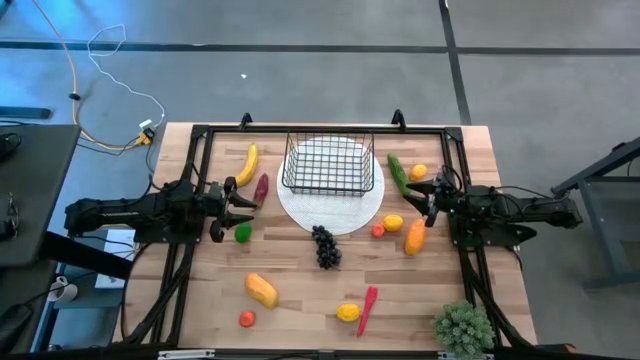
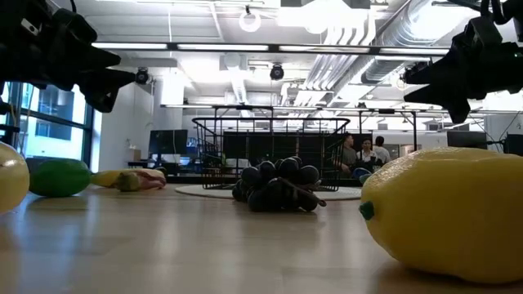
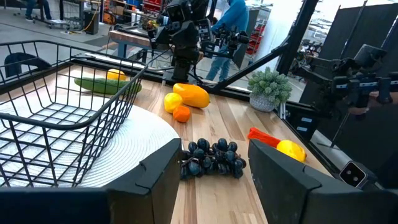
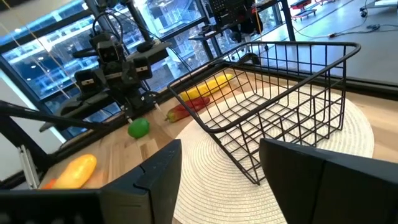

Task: Build produce basket
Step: Put the top yellow mango into the wire basket

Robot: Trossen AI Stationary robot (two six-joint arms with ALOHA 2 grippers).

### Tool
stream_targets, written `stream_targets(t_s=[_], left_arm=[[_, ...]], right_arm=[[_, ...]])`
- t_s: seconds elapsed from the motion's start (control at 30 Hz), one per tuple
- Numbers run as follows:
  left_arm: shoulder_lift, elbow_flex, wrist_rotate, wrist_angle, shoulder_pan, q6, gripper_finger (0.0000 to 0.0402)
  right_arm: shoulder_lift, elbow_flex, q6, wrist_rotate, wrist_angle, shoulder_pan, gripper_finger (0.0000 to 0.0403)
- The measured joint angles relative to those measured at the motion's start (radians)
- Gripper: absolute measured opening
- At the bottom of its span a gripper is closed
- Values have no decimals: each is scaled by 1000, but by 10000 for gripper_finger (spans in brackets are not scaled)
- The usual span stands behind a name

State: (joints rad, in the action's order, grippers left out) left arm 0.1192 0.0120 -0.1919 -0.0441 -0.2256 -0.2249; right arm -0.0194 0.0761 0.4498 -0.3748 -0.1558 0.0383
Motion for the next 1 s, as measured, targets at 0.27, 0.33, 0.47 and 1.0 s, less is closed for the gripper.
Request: stream_targets(t_s=[0.27,0.33,0.47,1.0], left_arm=[[0,0,0,0,0,0,175],[0,0,0,0,0,0,175],[0,0,0,0,0,0,175],[0,0,4,0,0,0,175]], right_arm=[[-16,85,25,-1,-1,0,253],[-38,124,45,-1,-9,0,256],[-108,230,110,0,-108,0,256],[-546,731,702,129,-754,0,256]])
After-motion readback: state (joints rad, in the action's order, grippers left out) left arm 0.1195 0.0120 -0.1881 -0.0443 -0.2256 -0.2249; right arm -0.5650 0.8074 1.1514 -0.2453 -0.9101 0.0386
